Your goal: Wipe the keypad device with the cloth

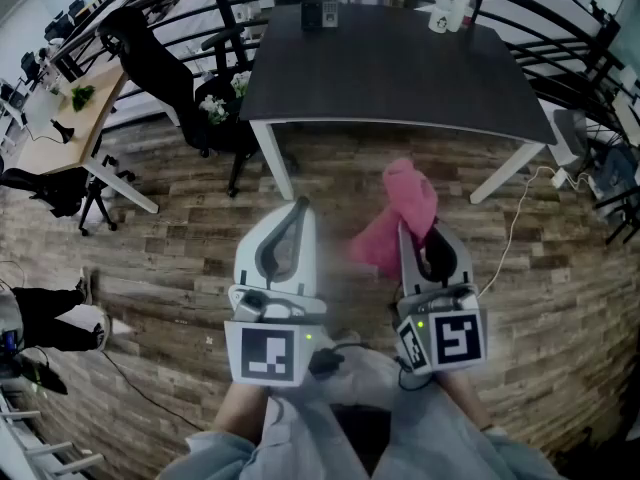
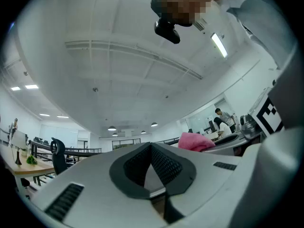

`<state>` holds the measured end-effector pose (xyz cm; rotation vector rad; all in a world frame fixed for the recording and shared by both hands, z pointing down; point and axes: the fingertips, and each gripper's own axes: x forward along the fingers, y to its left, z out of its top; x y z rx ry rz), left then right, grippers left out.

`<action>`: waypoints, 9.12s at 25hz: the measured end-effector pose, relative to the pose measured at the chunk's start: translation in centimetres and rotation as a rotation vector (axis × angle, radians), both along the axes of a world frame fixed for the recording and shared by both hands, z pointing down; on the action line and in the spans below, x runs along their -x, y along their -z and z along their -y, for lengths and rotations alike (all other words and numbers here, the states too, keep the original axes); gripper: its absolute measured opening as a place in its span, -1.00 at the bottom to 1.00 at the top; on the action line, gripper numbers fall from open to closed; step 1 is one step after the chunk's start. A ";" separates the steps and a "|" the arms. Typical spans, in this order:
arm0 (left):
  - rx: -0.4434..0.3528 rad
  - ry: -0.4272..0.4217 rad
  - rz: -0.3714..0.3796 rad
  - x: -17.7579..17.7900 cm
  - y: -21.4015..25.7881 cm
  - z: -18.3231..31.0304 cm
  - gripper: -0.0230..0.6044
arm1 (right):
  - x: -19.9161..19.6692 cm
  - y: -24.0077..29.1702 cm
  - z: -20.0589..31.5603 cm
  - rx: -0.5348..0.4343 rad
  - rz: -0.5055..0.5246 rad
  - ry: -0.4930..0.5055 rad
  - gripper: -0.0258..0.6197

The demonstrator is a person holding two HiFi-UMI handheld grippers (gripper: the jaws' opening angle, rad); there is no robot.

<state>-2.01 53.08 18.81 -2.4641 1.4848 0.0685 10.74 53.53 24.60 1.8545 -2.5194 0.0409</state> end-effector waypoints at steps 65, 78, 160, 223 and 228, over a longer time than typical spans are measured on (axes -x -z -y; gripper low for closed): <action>0.030 -0.106 -0.040 0.6 -0.1 25.9 -0.92 | 0.6 -0.6 24.3 0.039 -0.030 -0.107 -0.68; 0.042 -0.123 -0.071 2.9 -1.5 32.5 -0.92 | 2.6 -1.2 30.7 0.048 -0.013 -0.135 -0.68; 0.153 0.167 -0.047 -2.0 -5.9 68.7 -0.92 | -5.0 -6.3 74.1 0.126 -0.073 0.088 -0.68; 0.288 0.124 -0.085 11.2 -14.0 80.0 -0.92 | 10.0 -20.4 94.4 0.268 -0.447 0.077 -0.68; 0.291 0.117 -0.097 10.8 -14.1 79.7 -0.92 | 12.2 -22.1 93.4 0.285 -0.469 0.133 -0.68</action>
